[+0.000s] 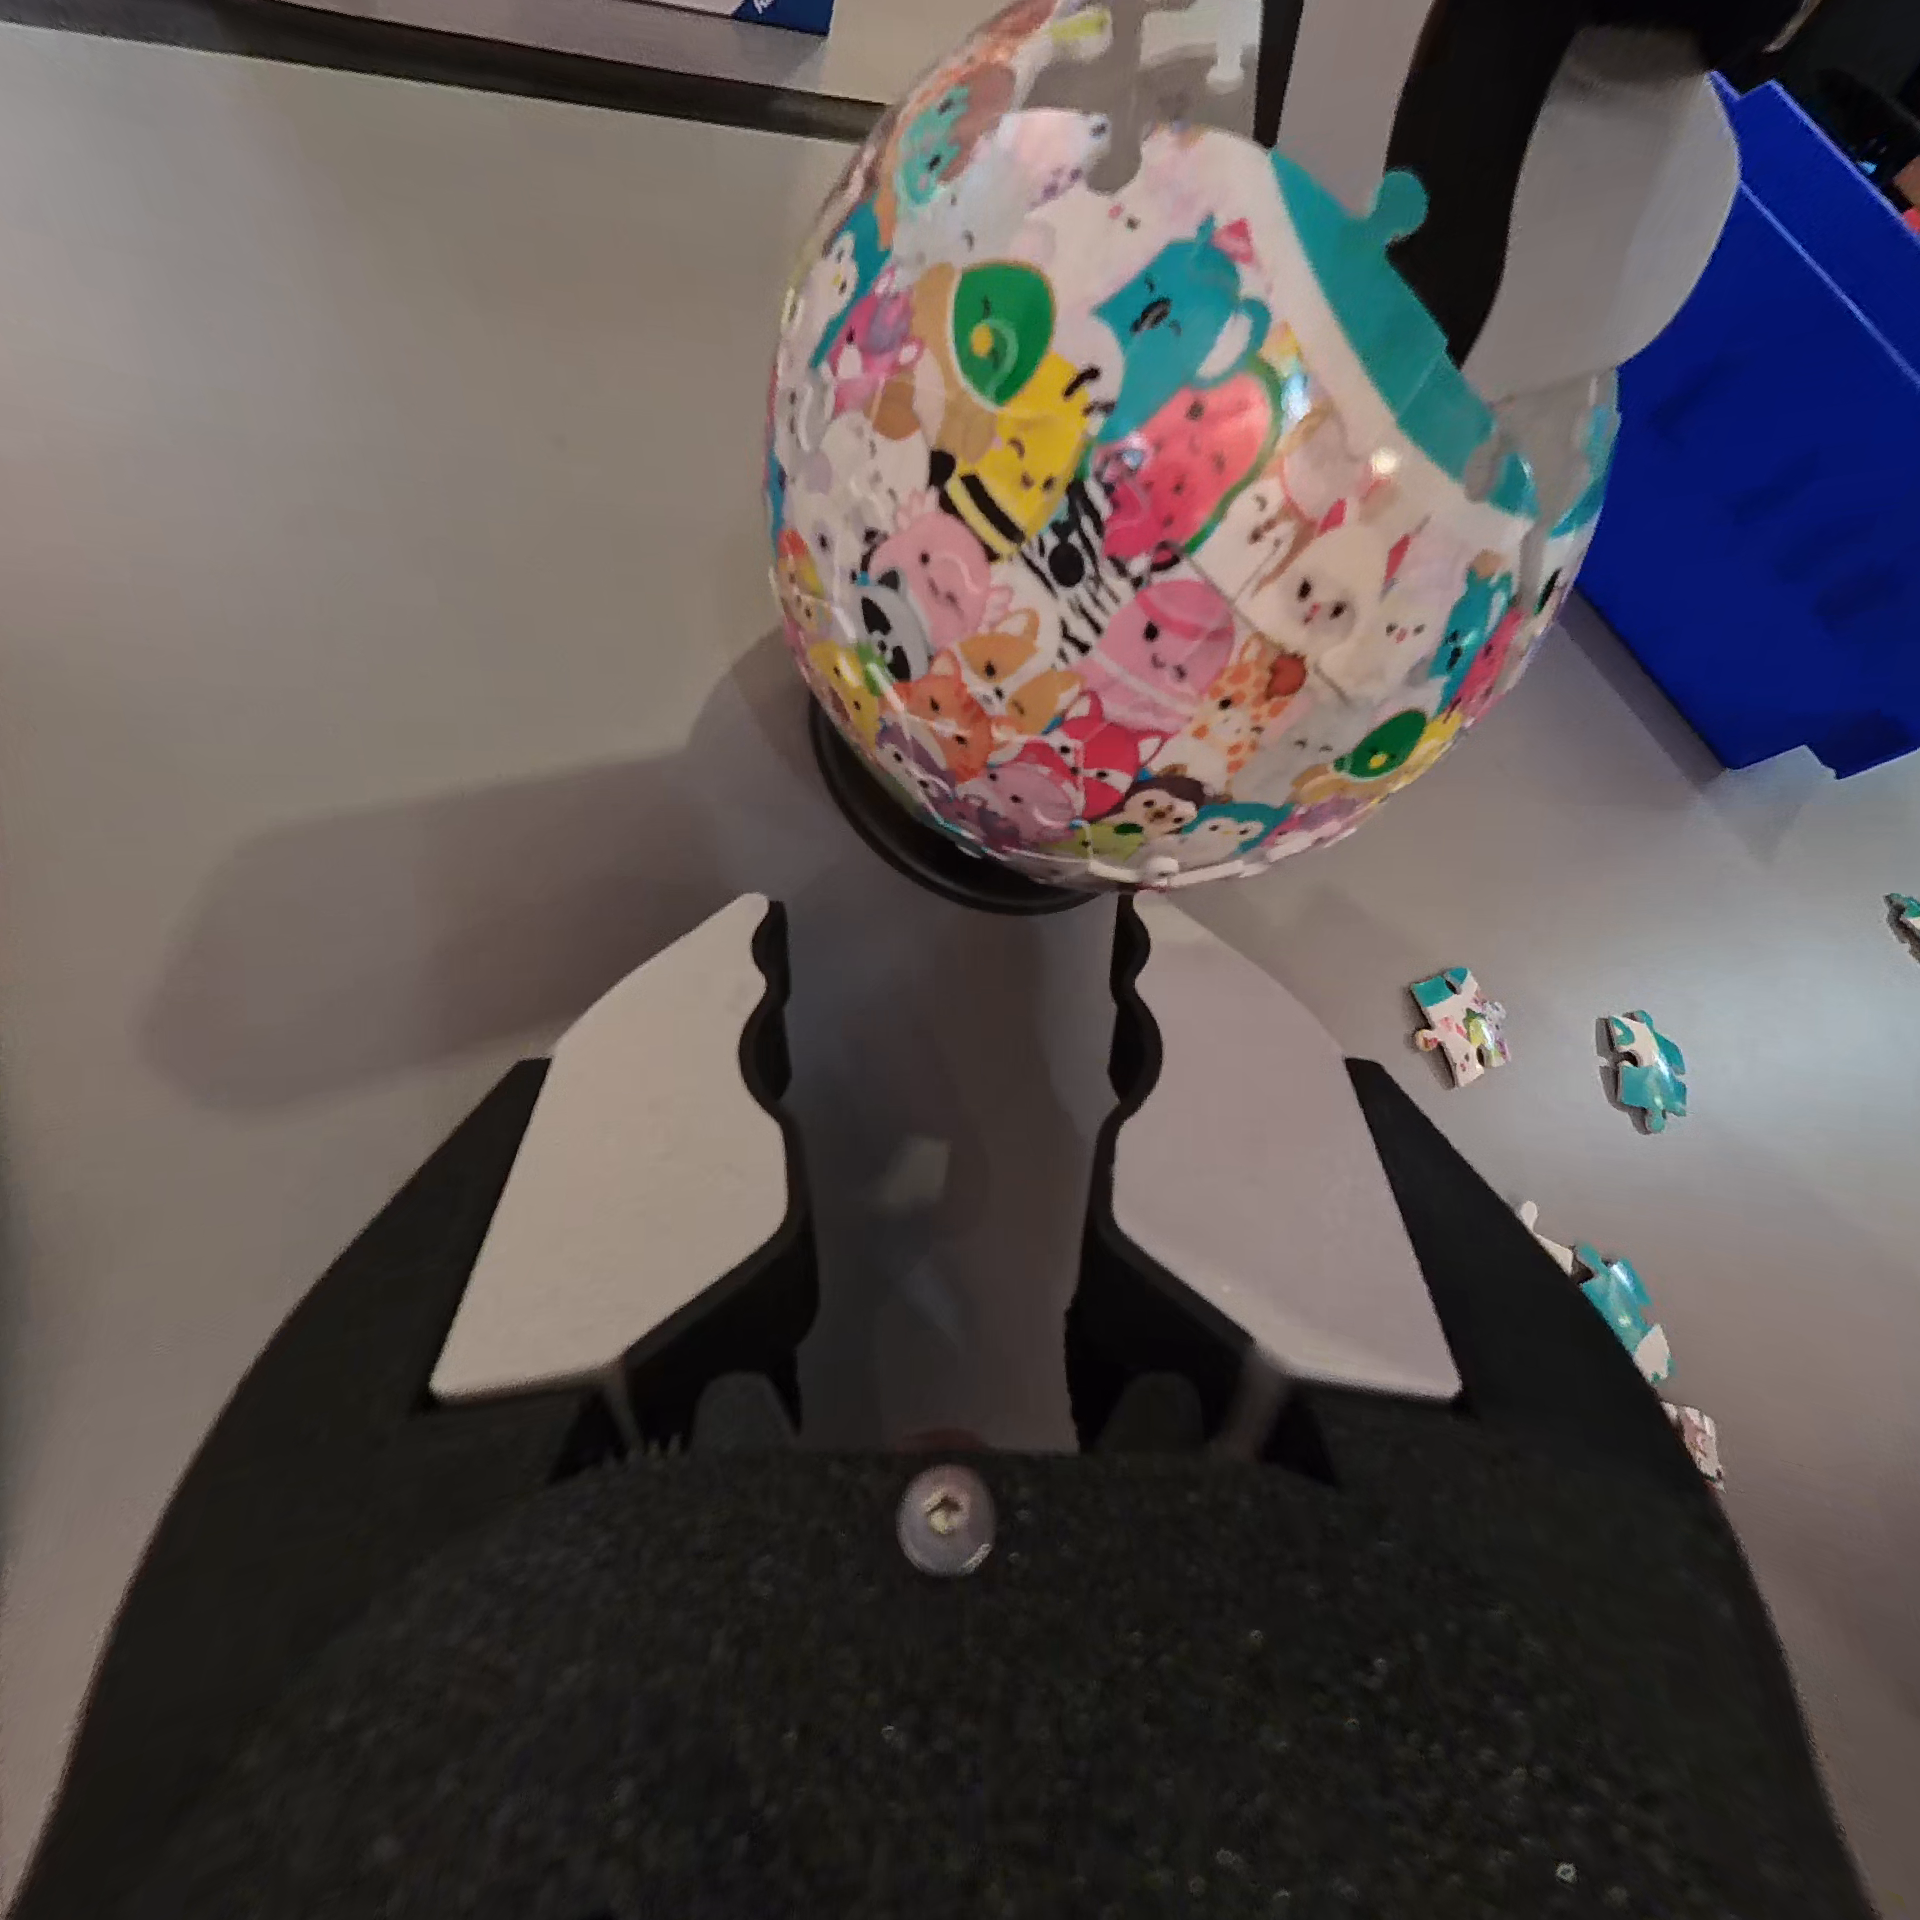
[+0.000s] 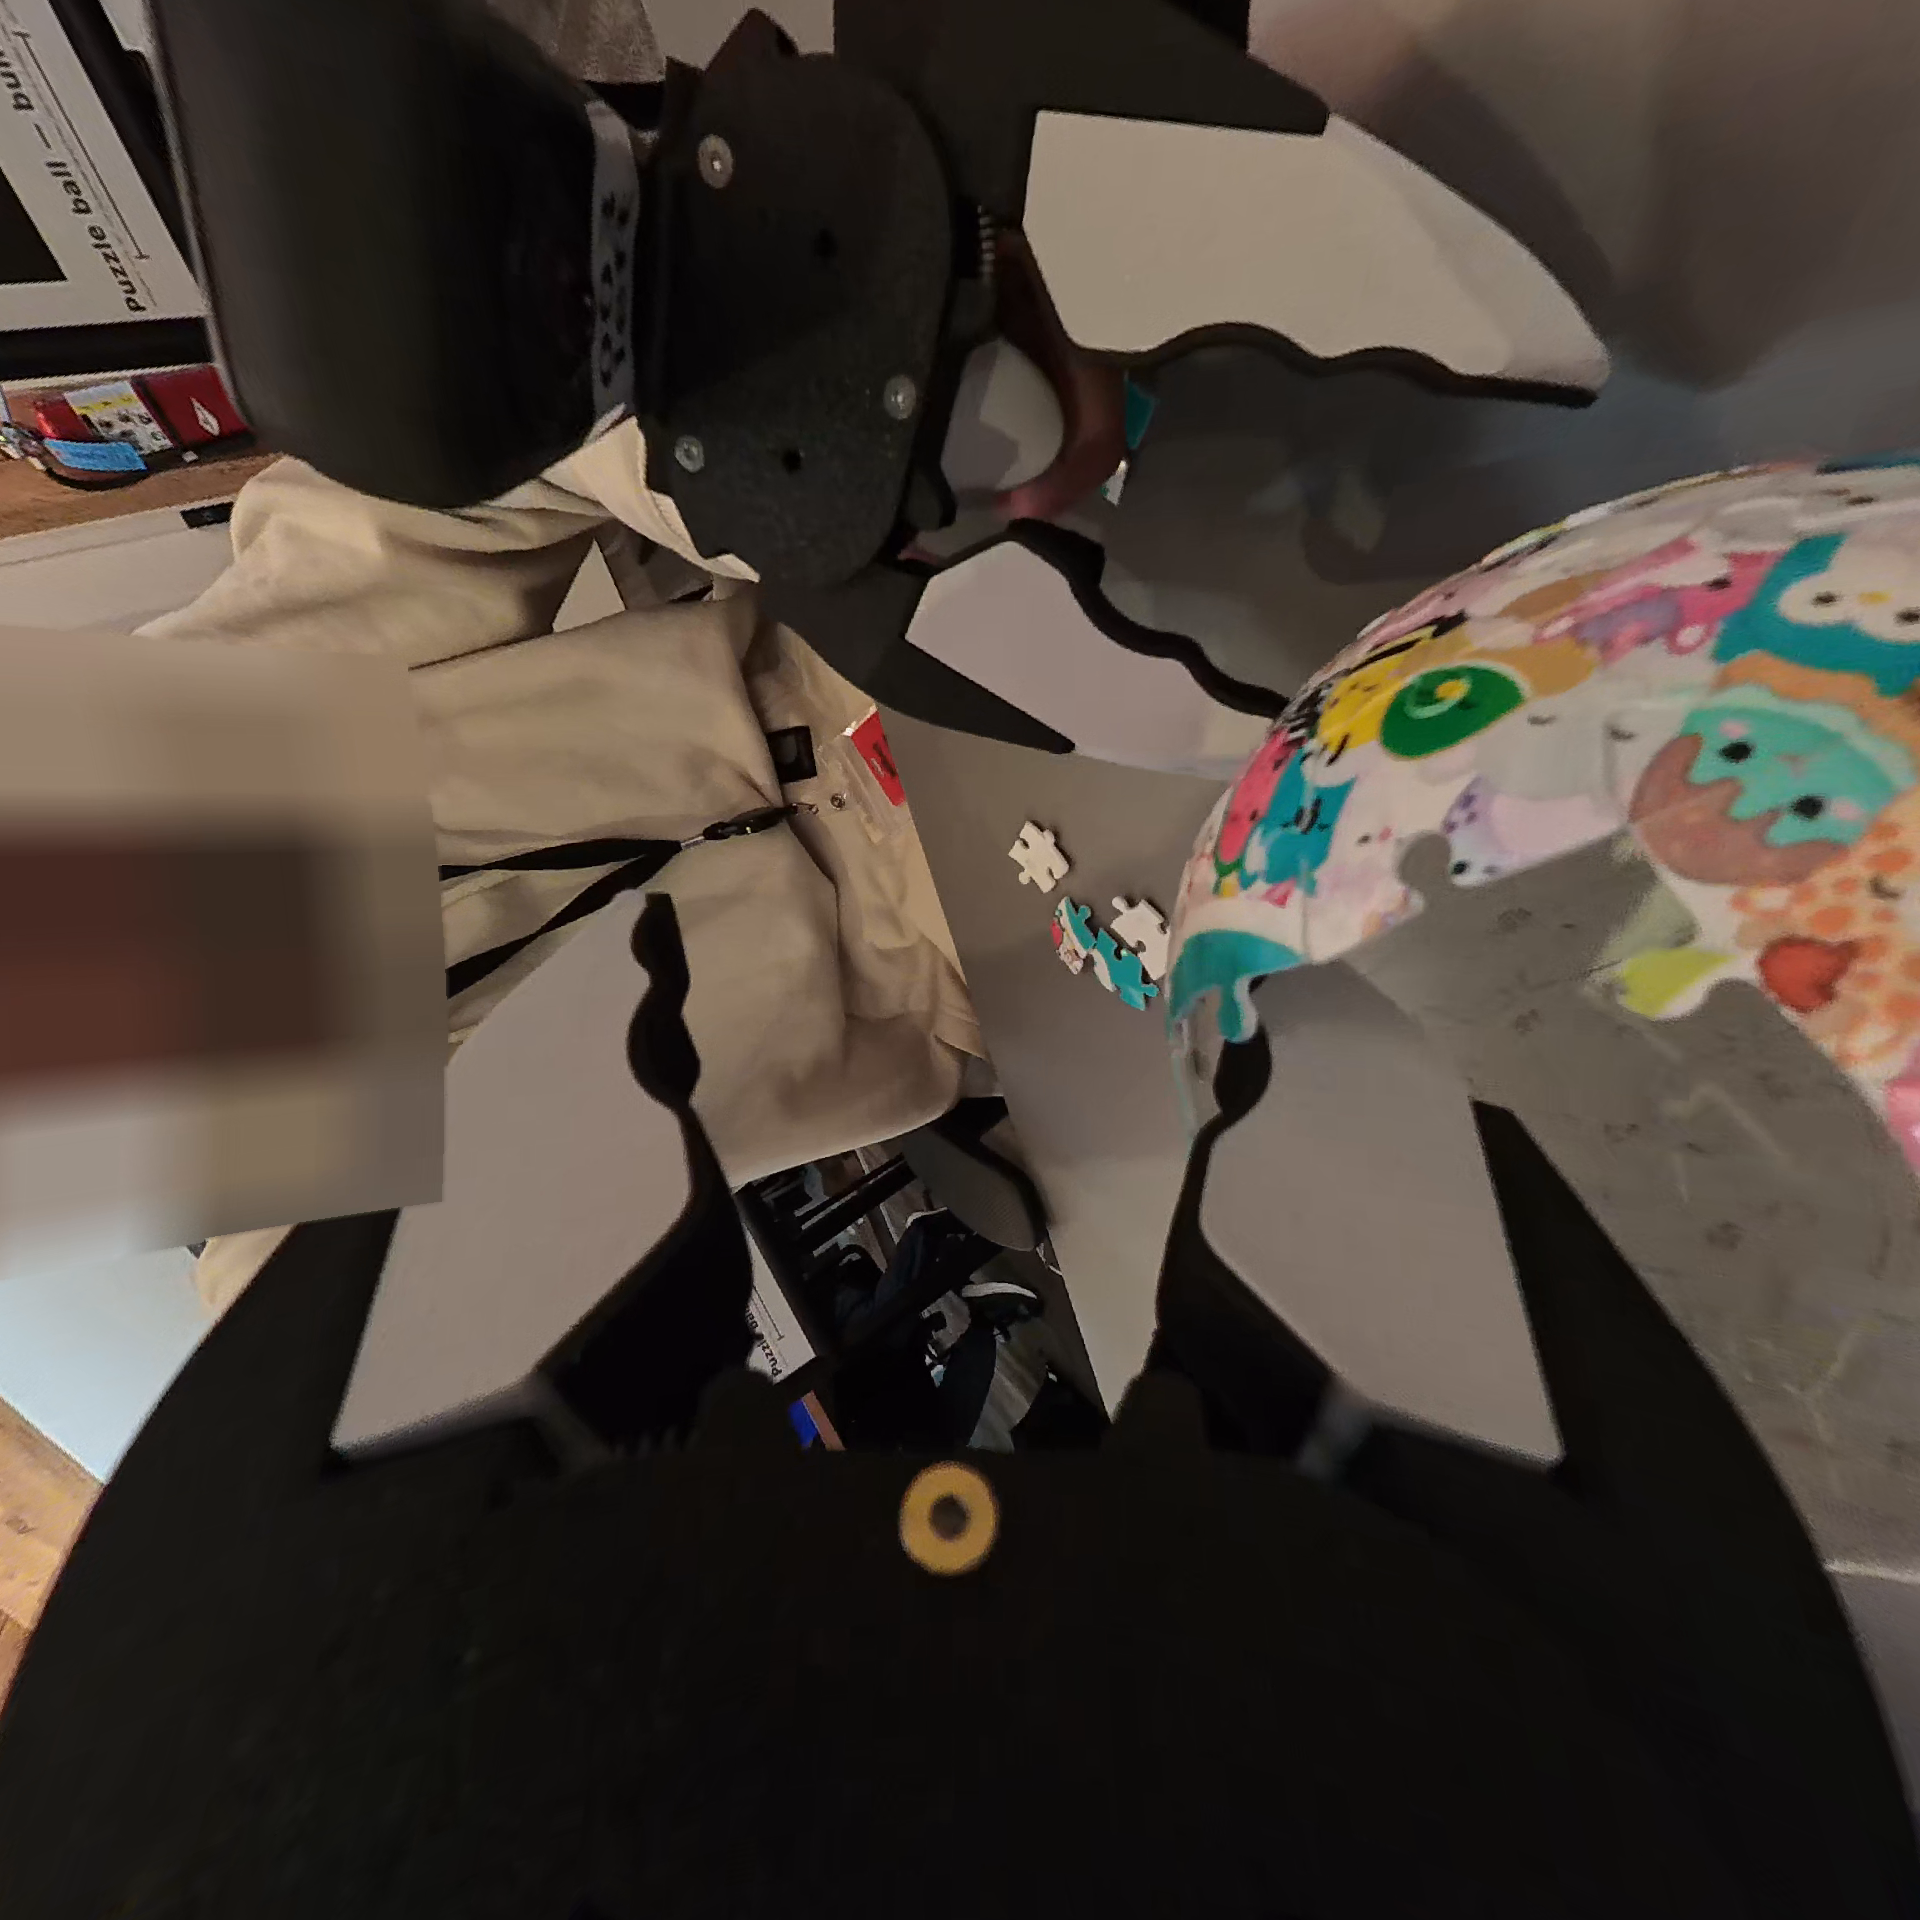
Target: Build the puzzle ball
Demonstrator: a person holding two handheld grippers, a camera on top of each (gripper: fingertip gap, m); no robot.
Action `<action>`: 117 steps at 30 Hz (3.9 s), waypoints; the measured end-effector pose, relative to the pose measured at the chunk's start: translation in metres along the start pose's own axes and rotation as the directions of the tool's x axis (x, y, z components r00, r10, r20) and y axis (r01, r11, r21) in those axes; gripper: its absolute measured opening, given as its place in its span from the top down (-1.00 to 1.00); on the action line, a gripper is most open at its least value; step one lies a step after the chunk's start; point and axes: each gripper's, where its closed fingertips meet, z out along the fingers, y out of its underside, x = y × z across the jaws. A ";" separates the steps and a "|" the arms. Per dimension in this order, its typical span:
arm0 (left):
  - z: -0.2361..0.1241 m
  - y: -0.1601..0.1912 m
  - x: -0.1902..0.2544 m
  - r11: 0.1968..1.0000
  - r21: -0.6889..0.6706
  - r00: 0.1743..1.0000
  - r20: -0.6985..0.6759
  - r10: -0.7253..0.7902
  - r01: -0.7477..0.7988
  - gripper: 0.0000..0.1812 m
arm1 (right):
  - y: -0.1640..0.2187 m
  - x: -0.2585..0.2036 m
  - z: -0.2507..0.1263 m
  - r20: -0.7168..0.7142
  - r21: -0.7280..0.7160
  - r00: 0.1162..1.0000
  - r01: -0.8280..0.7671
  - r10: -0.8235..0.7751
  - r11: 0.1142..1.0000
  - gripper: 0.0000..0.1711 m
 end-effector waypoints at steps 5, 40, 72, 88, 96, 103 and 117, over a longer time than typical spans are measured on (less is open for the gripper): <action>-0.005 -0.003 0.002 1.000 0.016 1.000 -0.007 -0.005 0.006 0.36 | 0.000 0.000 -0.007 -0.053 -0.001 0.998 0.046 -0.046 0.999 -0.18; -0.006 -0.003 -0.001 1.000 0.013 1.000 -0.024 0.011 -0.011 0.39 | 0.014 0.046 -0.017 -0.431 0.053 0.863 0.317 -0.264 0.947 0.86; 0.000 -0.001 -0.003 1.000 -0.003 1.000 -0.014 0.016 -0.016 0.39 | 0.018 0.038 -0.010 -0.276 0.004 0.928 0.260 -0.249 0.965 0.95; -0.003 0.000 -0.003 1.000 -0.005 1.000 -0.023 0.010 -0.010 0.38 | 0.018 0.032 -0.019 -0.303 0.032 0.920 0.269 -0.247 0.963 0.76; -0.021 0.015 0.018 0.958 -0.138 0.947 -0.242 0.213 -0.251 -0.04 | 0.031 0.002 -0.085 -0.565 0.332 0.763 0.559 -0.314 0.760 0.60; -0.005 0.000 0.001 0.926 -0.148 0.932 -0.166 0.322 -0.347 -0.16 | 0.048 0.095 -0.048 -0.805 0.471 0.591 0.688 -0.050 0.552 -0.35; 0.015 -0.012 0.020 0.925 -0.087 0.899 -0.285 0.332 -0.369 -0.15 | 0.004 0.125 -0.026 -0.804 0.499 0.588 0.747 -0.088 0.439 -0.51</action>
